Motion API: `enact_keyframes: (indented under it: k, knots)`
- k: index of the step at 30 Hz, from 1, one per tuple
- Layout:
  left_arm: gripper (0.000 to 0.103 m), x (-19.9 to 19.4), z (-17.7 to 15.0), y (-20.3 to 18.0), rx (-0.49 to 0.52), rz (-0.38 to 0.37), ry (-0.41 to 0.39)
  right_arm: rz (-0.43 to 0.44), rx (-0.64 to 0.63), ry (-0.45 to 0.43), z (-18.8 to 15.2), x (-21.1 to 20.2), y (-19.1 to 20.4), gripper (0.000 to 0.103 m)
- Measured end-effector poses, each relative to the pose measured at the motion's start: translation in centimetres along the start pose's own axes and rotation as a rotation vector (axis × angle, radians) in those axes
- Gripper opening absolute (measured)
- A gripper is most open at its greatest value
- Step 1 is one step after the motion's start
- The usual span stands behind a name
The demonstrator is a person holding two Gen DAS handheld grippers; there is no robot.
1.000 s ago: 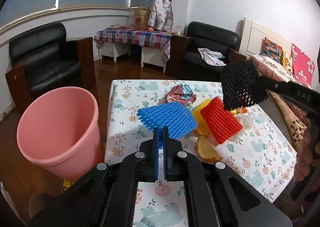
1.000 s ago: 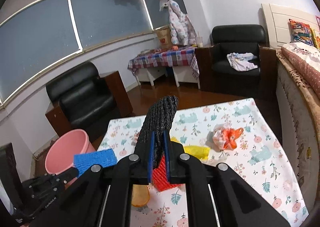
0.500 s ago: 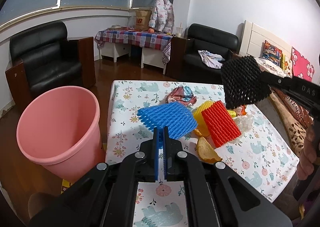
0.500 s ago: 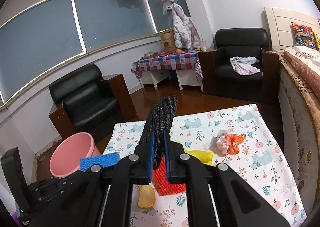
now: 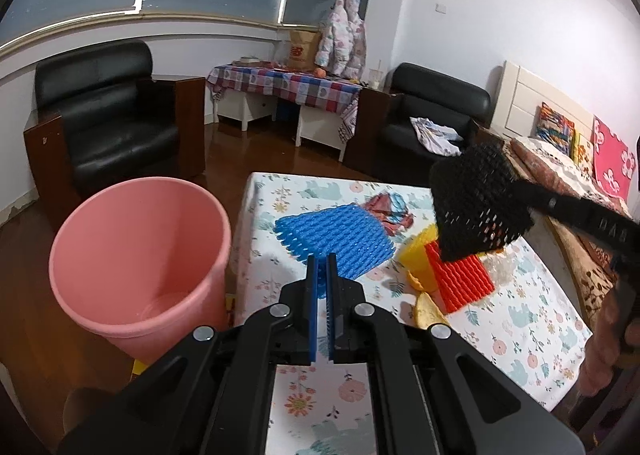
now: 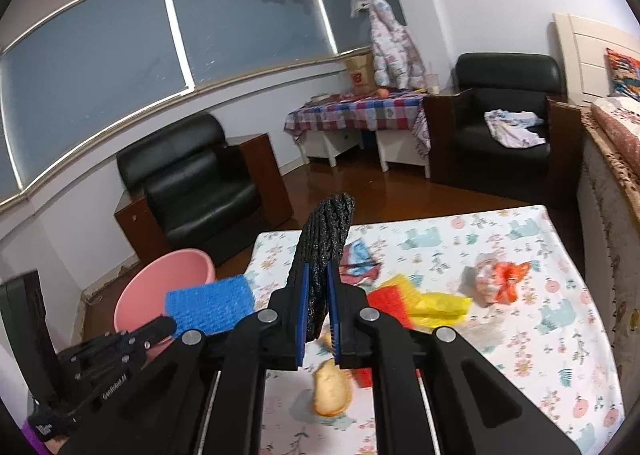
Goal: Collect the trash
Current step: 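Carry the blue and black foam nets toward the pink bucket, then open both grippers over the pink bucket to drop the foam nets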
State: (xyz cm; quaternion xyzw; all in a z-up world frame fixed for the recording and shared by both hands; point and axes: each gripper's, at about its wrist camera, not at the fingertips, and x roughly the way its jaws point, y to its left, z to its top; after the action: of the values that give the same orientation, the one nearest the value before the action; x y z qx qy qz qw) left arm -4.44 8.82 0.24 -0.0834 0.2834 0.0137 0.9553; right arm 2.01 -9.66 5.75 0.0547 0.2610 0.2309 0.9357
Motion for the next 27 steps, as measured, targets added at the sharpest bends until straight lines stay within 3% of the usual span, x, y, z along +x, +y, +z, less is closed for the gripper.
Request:
enact_keyframes:
  k: [6, 14, 27]
  knots:
    - [0.003, -1.2, 0.6, 1.8, 0.013, 0.07, -0.048, 0.064, -0.016, 0.026, -0.4, 2.2, 2.5, 0.009]
    - [0.003, -2.5, 1.7, 6.0, -0.048, 0.149, -0.081, 0.165, -0.081, 0.055, 0.2, 5.2, 7.7, 0.009]
    - [0.003, -2.6, 0.9, 11.8, -0.127, 0.247, -0.037, 0.257, -0.212, 0.12, -0.6, 11.1, 15.8, 0.009]
